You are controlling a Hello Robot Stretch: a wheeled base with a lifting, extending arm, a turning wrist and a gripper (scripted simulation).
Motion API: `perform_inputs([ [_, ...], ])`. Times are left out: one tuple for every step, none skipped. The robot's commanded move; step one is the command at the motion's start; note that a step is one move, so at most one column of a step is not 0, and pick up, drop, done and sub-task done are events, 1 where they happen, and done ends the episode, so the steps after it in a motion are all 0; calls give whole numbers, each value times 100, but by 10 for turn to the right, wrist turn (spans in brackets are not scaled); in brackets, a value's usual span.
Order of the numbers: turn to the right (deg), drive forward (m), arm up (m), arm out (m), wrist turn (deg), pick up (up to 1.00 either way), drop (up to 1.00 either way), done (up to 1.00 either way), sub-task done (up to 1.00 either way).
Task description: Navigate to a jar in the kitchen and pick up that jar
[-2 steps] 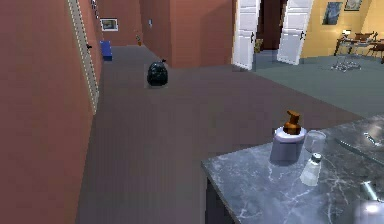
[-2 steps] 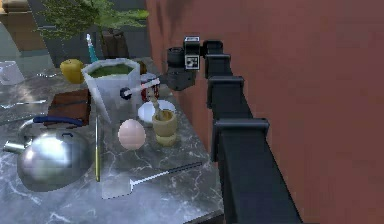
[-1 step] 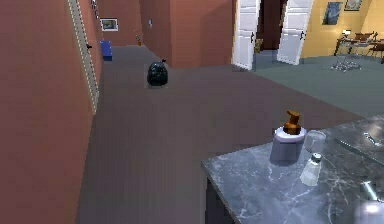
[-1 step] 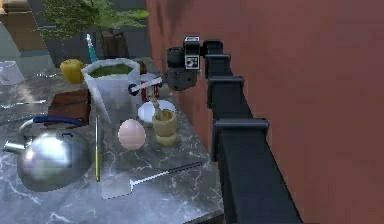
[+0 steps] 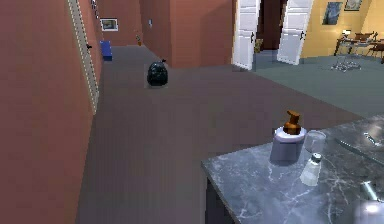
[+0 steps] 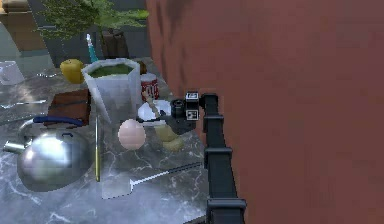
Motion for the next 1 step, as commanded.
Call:
perform_inputs([
  [0, 0, 0, 0, 0, 100, 0, 0, 0],
])
